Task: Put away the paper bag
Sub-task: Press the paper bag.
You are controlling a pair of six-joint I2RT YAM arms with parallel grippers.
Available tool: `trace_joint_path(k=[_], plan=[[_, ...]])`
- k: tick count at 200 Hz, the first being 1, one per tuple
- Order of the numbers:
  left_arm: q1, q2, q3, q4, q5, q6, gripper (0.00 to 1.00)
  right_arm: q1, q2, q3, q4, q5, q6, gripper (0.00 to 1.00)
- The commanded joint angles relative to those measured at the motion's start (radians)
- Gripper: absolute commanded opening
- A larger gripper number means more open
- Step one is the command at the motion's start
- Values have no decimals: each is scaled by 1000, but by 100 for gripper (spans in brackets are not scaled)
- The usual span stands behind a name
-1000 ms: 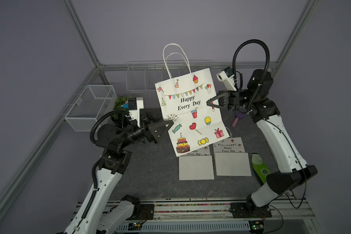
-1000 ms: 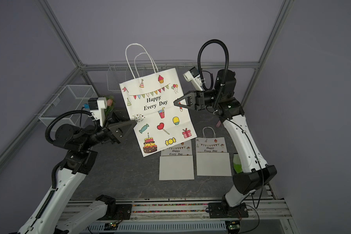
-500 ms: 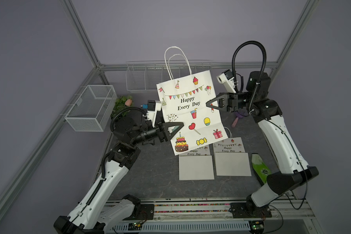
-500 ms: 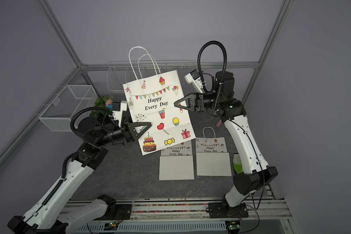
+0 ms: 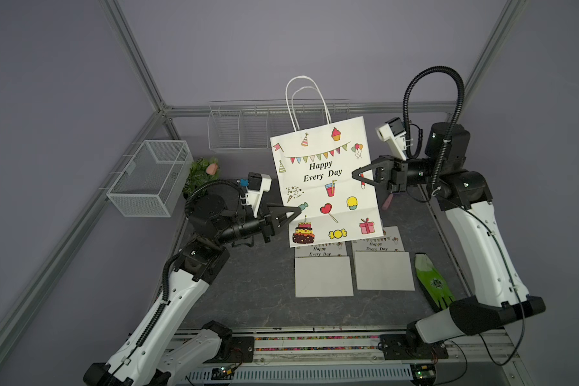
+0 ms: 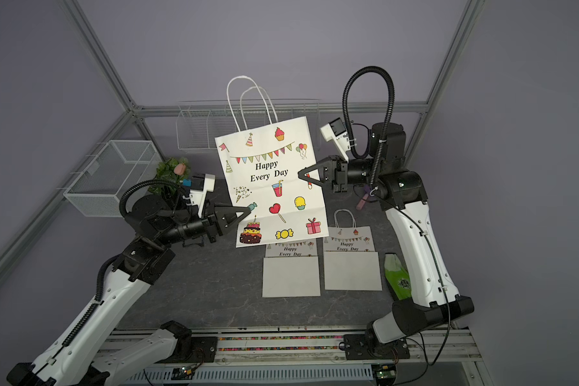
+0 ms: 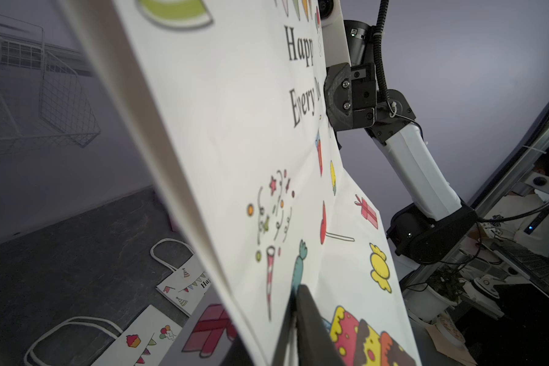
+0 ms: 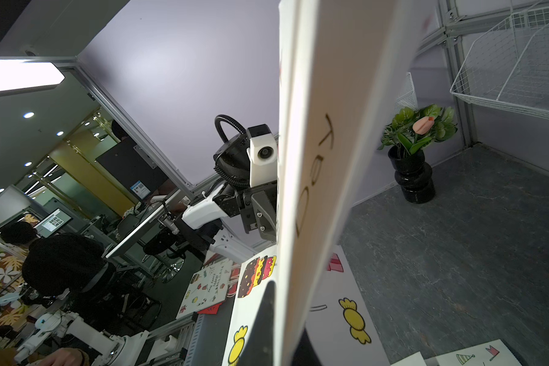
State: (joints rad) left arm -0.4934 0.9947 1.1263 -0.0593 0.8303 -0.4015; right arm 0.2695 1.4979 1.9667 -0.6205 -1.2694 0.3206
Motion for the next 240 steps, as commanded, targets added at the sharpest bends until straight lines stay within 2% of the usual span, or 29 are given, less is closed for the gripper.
trace_joint_path(k=[1, 38, 46, 72, 81, 89, 100, 108, 118, 134, 150, 177, 201, 208, 227, 240], plan=[[-2, -1, 24, 9, 2, -6, 1, -3, -29, -37, -26, 11, -56, 7], [-2, 17, 25, 101, 41, -85, 1, 1, -64, -94, -25, 42, -72, 7], [-2, 22, 27, 119, 46, -101, 12, 4, -71, -106, -25, 58, -74, 7], [-2, 41, 36, 156, 61, -137, 70, 15, -92, -140, -14, 119, -77, 7], [-3, 48, 39, 164, 63, -145, 81, 22, -98, -156, 3, 140, -69, 7], [-2, 52, 41, 170, 65, -154, 85, 26, -104, -169, 16, 158, -62, 7], [-2, 60, 44, 178, 68, -159, 85, 32, -110, -184, 23, 185, -63, 7], [-3, 64, 44, 186, 72, -166, 80, 33, -116, -195, 29, 200, -62, 7], [-3, 66, 44, 190, 76, -172, 68, 34, -125, -209, 42, 218, -59, 7], [-4, 66, 43, 189, 78, -174, 41, 34, -142, -226, 70, 229, -47, 7], [-4, 66, 40, 188, 80, -173, 23, 33, -152, -230, 86, 231, -37, 7], [-4, 64, 38, 178, 84, -172, 14, 33, -160, -226, 94, 231, -31, 7], [-4, 59, 35, 171, 85, -172, 16, 32, -170, -227, 102, 243, -21, 7], [-4, 59, 33, 171, 84, -174, 24, 33, -173, -229, 113, 245, -12, 7], [-4, 59, 33, 167, 86, -176, 54, 34, -181, -243, 153, 253, 18, 7], [-5, 59, 31, 167, 87, -178, 60, 34, -188, -256, 187, 260, 44, 7]])
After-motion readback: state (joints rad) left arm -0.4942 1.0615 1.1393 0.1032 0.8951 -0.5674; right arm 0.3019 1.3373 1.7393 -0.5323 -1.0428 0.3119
